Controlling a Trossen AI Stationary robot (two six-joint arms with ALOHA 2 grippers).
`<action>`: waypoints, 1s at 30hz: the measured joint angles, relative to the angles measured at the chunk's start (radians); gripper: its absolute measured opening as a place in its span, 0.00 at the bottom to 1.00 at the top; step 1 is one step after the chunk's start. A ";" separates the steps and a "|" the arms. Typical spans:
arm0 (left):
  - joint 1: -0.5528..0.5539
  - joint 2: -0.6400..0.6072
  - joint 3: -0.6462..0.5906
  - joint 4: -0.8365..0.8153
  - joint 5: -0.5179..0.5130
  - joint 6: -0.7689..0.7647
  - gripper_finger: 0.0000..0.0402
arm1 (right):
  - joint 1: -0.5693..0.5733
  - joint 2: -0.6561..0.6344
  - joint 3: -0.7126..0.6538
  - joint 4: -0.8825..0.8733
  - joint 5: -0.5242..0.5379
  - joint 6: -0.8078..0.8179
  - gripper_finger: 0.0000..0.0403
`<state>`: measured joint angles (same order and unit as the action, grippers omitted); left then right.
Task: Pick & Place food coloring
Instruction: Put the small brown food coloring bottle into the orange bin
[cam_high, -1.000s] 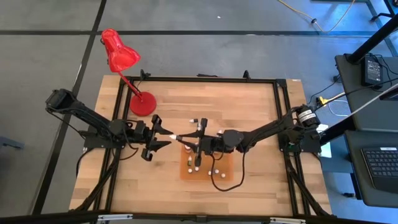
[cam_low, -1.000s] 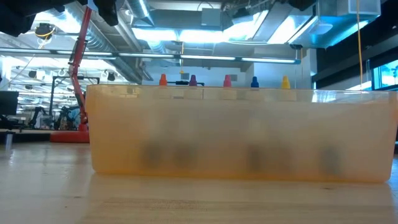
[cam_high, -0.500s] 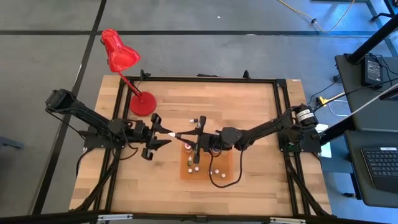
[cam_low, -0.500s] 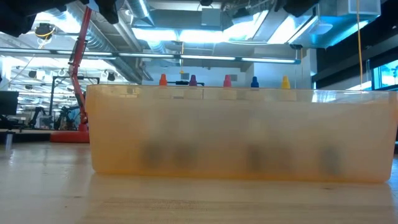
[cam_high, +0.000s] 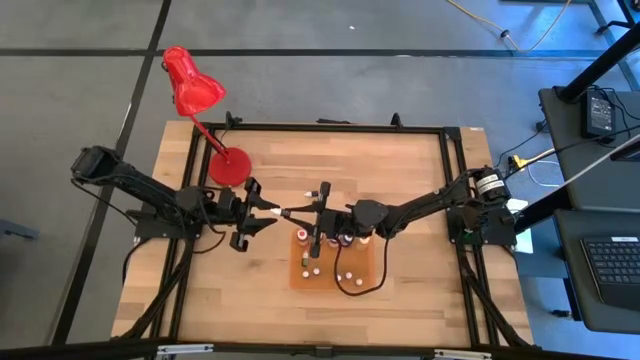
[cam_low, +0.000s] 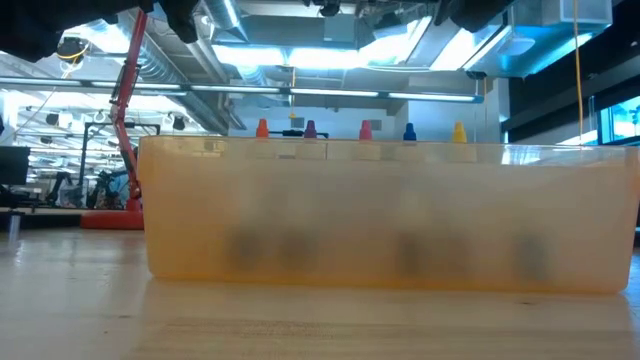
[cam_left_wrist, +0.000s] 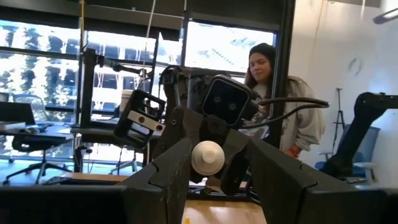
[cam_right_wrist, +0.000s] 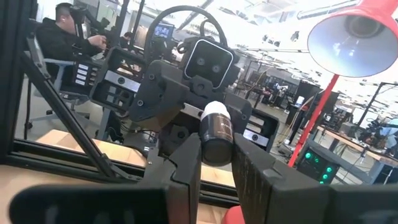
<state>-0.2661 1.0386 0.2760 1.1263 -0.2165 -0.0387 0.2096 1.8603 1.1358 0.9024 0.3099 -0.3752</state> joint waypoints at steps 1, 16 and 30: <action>0.004 0.000 0.000 0.000 0.002 0.000 0.38 | 0.000 0.000 0.000 0.000 0.000 0.000 0.20; 0.034 0.000 0.000 0.000 0.002 0.021 0.15 | -0.013 0.000 0.000 -0.010 -0.002 -0.001 0.20; 0.034 -0.001 0.000 -0.014 0.052 0.045 0.14 | 0.044 -0.010 -0.001 -0.099 0.125 -0.072 0.32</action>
<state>-0.2317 1.0374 0.2756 1.1120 -0.1642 0.0067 0.2538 1.8498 1.1351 0.8036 0.4345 -0.4471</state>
